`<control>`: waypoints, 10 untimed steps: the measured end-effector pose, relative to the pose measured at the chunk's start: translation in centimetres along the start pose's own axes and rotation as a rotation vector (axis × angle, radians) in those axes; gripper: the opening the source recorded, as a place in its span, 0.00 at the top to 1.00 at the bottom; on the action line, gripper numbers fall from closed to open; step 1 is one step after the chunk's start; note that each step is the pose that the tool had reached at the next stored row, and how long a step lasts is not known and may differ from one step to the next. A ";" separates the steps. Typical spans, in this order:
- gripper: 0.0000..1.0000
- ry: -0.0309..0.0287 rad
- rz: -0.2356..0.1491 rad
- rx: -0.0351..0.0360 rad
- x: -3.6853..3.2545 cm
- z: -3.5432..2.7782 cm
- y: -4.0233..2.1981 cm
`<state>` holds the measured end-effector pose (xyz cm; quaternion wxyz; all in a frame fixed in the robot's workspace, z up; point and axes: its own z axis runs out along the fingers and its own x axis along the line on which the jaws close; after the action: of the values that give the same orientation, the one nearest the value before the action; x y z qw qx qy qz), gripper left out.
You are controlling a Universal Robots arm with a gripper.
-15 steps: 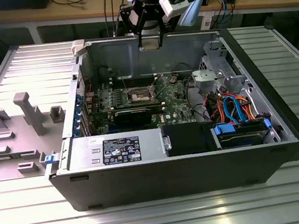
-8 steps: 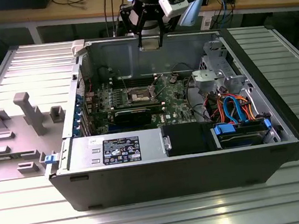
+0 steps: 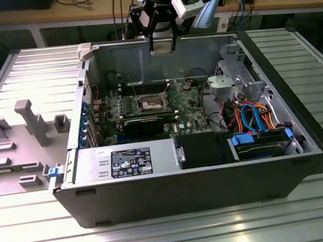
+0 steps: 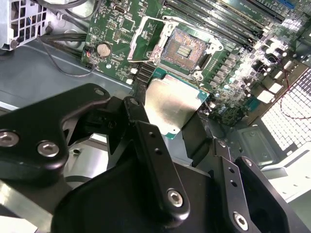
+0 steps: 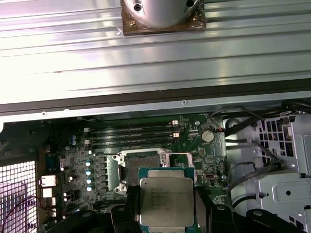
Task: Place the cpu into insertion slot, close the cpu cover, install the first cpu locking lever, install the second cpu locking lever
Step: 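Place the cpu into insertion slot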
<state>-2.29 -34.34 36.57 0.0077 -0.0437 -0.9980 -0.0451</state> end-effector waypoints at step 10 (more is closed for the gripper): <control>0.46 -0.0044 0.049 -0.0009 0.00 0.01 0.00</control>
<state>-2.29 -34.34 36.56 0.0066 -0.0681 -0.9966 -0.0453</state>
